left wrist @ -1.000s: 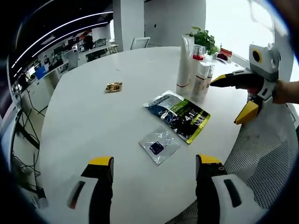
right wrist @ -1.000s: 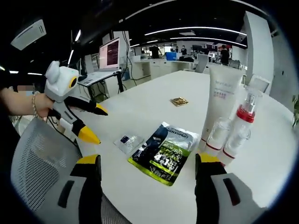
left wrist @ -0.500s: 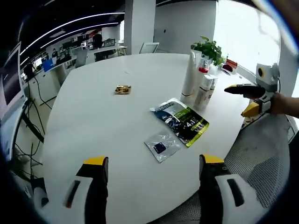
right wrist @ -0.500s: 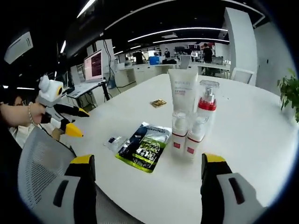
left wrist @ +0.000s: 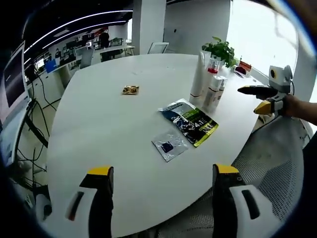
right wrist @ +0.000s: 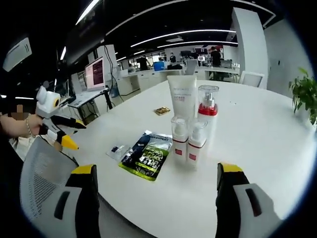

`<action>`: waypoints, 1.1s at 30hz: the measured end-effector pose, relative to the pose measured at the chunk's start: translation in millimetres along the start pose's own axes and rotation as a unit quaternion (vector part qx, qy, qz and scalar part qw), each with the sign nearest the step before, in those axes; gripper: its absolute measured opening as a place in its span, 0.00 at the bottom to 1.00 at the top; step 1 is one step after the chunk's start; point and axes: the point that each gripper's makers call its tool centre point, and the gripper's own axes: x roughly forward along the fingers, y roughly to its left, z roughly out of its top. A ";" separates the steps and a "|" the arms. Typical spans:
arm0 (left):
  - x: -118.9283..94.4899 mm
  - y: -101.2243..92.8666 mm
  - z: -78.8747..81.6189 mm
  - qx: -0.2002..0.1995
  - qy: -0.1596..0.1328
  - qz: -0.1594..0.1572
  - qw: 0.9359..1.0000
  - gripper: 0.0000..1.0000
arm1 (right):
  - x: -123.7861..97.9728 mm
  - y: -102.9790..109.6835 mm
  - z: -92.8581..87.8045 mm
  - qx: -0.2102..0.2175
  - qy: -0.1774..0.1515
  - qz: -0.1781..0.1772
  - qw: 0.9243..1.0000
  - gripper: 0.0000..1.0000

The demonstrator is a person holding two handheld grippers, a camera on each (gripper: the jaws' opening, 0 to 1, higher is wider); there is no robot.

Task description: Arrange the skincare products in the storage area until every visible bottle or jar stands upright without overlapping.

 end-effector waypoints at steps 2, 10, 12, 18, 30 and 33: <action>-0.3 0.2 0.1 0.001 0.000 0.000 1.000 0.80 | -0.1 -1.1 0.7 0.001 -0.003 -0.001 1.000 1.00; 1.8 0.0 5.2 0.008 0.001 0.002 1.000 0.80 | 0.1 -1.7 0.3 0.002 -0.003 -0.001 1.000 1.00; 2.2 -1.9 6.7 0.011 0.002 0.001 1.000 0.80 | -0.7 -2.5 1.1 0.003 -0.003 -0.003 1.000 1.00; 7.9 -1.3 12.6 0.015 0.004 0.000 1.000 0.80 | -1.7 -5.3 0.5 0.013 -0.007 -0.010 1.000 1.00; 26.5 8.2 36.4 0.036 0.007 -0.006 0.999 0.81 | -2.9 -5.2 -1.2 0.013 -0.002 -0.014 1.000 0.99; 30.9 11.2 45.0 0.041 0.006 -0.007 0.999 0.81 | -2.8 -6.2 -1.3 0.017 -0.002 -0.015 1.000 0.98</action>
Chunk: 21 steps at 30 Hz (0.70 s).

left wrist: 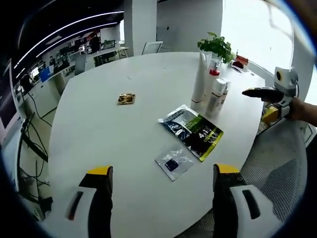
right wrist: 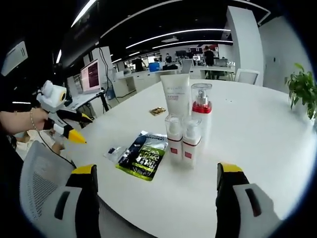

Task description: Arrange the skincare products in the storage area until every visible bottle or jar stands upright without overlapping.

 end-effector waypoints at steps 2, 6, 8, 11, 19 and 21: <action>2.3 1.7 4.0 0.004 0.002 0.000 1.000 0.81 | -0.2 0.1 -0.9 0.004 0.002 0.002 1.000 0.95; 10.9 4.9 13.7 0.009 0.005 -0.002 1.000 0.81 | -0.4 -1.3 -0.4 0.008 0.000 0.002 1.000 0.95; 14.6 8.3 17.6 0.007 0.004 0.000 1.000 0.81 | -0.7 -3.6 0.3 0.014 -0.004 -0.001 1.000 0.95; 21.6 14.3 23.2 0.010 0.007 -0.001 1.000 0.81 | -1.4 -8.1 2.2 0.024 -0.012 -0.006 1.000 0.96; 41.6 24.8 42.5 0.000 0.011 -0.002 1.000 0.80 | 1.1 -8.3 -2.0 0.022 0.000 -0.008 1.000 0.97; 48.3 29.9 47.2 -0.003 0.011 0.000 1.000 0.81 | 0.8 -8.3 -2.4 0.024 0.001 -0.007 1.000 0.97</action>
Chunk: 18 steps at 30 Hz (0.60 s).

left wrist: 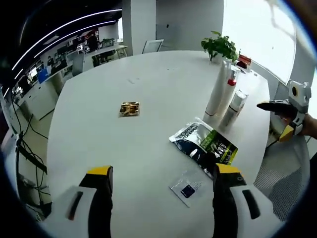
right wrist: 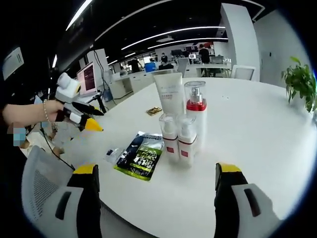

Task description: Arrange the skincare products in the storage area until every visible bottle or jar stands upright without overlapping.

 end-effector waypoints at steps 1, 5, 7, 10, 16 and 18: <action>3.0 2.7 2.3 0.000 0.001 0.001 1.000 0.81 | -0.2 -0.4 0.1 0.000 0.000 -0.002 1.000 0.96; 14.0 8.8 10.4 0.007 0.006 0.002 1.000 0.80 | 0.0 -1.1 0.2 0.002 0.001 -0.006 1.000 0.97; 22.3 14.4 18.3 0.009 0.005 0.001 1.000 0.80 | 0.1 -4.0 -0.9 0.002 0.003 -0.011 1.000 0.98; 33.6 18.3 24.2 0.022 0.015 -0.003 1.000 0.80 | -0.2 -5.9 -1.6 0.005 0.004 -0.015 1.000 0.98; 52.6 26.7 35.2 0.024 0.018 -0.004 1.000 0.80 | -0.3 -6.5 -3.3 0.008 0.009 -0.018 1.000 0.98; 57.3 28.4 36.1 0.030 0.023 -0.005 0.999 0.80 | -0.1 -6.7 -3.7 0.010 0.009 -0.018 1.000 0.97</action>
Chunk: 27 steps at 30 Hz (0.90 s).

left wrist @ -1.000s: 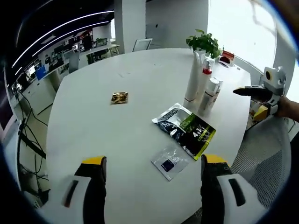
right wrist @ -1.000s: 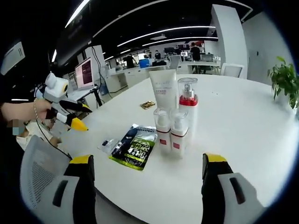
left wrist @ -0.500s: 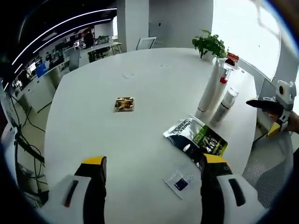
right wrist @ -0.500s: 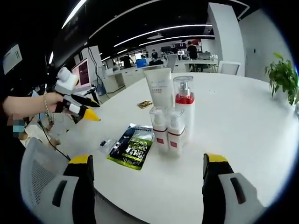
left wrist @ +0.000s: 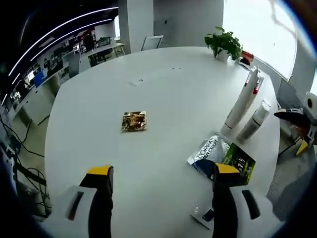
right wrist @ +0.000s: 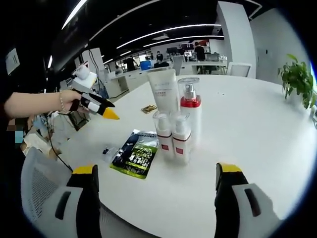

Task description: Arrange the skincare products in the storage area until every visible bottle or jar stands upright without overlapping.

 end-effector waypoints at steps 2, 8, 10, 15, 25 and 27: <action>7.7 4.3 3.6 0.003 0.002 0.000 1.000 0.80 | 0.3 -0.8 -1.3 -0.002 0.004 -0.002 1.000 0.97; 24.3 15.6 9.0 0.004 0.012 -0.003 1.000 0.79 | 1.1 -0.8 -3.4 -0.006 0.010 -0.004 1.000 0.97; 35.1 22.1 10.5 0.001 0.015 -0.003 1.000 0.79 | 1.3 -1.2 -4.7 -0.004 0.013 -0.004 1.000 0.97; 45.4 29.0 16.3 -0.006 0.021 -0.002 1.000 0.78 | 1.6 -1.2 -6.6 0.000 0.019 -0.002 1.000 0.97; 71.6 41.9 29.2 -0.007 0.025 0.001 1.000 0.77 | 1.3 -4.2 -8.4 0.011 0.021 -0.007 1.000 0.97; 73.1 42.2 31.6 -0.008 0.026 0.002 1.000 0.76 | 1.2 -5.7 -8.7 0.012 0.021 -0.009 1.000 0.97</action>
